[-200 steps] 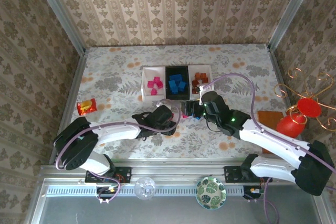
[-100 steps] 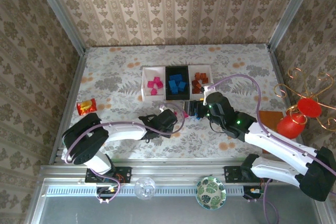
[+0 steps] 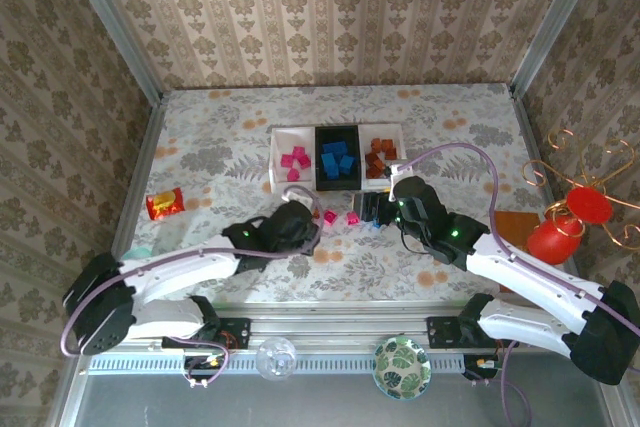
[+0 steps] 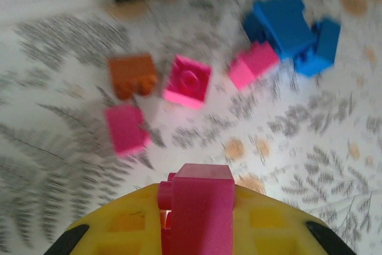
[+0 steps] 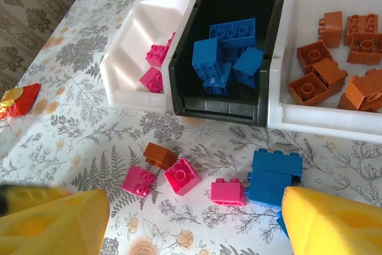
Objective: Sort the legos into containers by color
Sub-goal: Place the lego in the container.
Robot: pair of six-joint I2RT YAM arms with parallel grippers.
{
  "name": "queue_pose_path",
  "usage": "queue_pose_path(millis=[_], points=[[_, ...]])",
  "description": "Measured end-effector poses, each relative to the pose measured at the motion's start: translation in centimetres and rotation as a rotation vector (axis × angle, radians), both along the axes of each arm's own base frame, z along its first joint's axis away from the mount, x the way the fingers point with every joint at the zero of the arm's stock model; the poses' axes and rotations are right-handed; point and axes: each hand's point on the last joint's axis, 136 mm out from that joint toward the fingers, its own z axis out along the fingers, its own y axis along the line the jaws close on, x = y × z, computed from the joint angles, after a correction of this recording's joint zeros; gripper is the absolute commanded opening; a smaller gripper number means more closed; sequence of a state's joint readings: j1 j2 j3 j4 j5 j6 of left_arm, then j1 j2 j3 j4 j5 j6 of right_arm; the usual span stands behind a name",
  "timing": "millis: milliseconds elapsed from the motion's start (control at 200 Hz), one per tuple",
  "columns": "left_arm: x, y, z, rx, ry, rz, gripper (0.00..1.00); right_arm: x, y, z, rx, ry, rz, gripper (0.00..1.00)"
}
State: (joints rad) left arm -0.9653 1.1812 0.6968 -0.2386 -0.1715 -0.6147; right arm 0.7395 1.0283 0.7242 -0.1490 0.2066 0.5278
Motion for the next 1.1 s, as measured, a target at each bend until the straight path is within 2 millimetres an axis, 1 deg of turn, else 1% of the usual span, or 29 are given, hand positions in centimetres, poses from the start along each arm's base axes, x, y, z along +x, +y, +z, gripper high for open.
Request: queue_pose_path(millis=[70,145,180,245,335,470,525,605,655,720,785,865,925,985,1000,1055,1100], points=[[2.7,1.5,2.0,-0.021,-0.032,0.069,0.1,0.0,0.0,-0.3,-0.005,0.006,0.0,0.78],[6.3,3.0,3.8,-0.032,-0.066,0.144,0.09,0.0,0.0,-0.9,-0.014,0.019,-0.001,0.78],[7.9,3.5,4.4,-0.036,-0.077,0.171,0.09,0.0,0.0,-1.3,-0.019,0.026,-0.002,0.78],[10.6,4.1,4.7,-0.031,-0.084,0.208,0.09,0.0,0.0,-1.9,-0.03,0.04,-0.002,0.78],[13.8,4.1,3.9,0.002,-0.071,0.227,0.1,-0.1,0.0,-2.7,-0.04,0.06,-0.002,0.78],[18.5,3.4,2.4,0.034,-0.043,0.235,0.11,-0.4,0.1,-3.7,-0.041,0.089,0.003,0.78],[20.1,3.3,1.7,0.043,-0.033,0.241,0.16,-0.6,0.1,-4.3,-0.044,0.105,0.009,0.78],[21.8,3.4,0.6,0.055,-0.015,0.25,0.27,-0.9,0.1,-5.2,-0.05,0.128,0.018,0.78],[22.5,3.4,0.2,0.062,-0.009,0.251,0.35,-1.1,0.3,-5.7,-0.051,0.144,0.028,0.79],[22.8,3.3,0.2,0.064,-0.005,0.247,0.44,-1.3,0.4,-6.2,-0.055,0.16,0.037,0.79],[22.9,3.2,0.8,0.057,-0.013,0.241,0.54,-1.4,0.8,-6.8,-0.06,0.177,0.051,0.79],[22.7,3.0,2.0,0.036,-0.03,0.227,0.64,-1.6,1.1,-7.4,-0.068,0.193,0.062,0.79],[22.1,2.9,3.6,0.006,-0.053,0.225,0.69,-1.6,1.4,-7.9,-0.072,0.206,0.07,0.79],[21.1,3.1,5.7,-0.037,-0.086,0.22,0.73,-1.8,1.7,-8.6,-0.082,0.223,0.081,0.78],[20.6,3.2,6.6,-0.052,-0.1,0.214,0.74,-1.9,1.8,-8.8,-0.085,0.228,0.084,0.78],[19.3,3.5,8.7,-0.096,-0.141,0.21,0.77,-2.0,2.0,-9.4,-0.095,0.245,0.09,0.77],[17.8,3.5,10.7,-0.139,-0.18,0.196,0.8,-2.1,2.2,-9.9,-0.102,0.257,0.093,0.76]])
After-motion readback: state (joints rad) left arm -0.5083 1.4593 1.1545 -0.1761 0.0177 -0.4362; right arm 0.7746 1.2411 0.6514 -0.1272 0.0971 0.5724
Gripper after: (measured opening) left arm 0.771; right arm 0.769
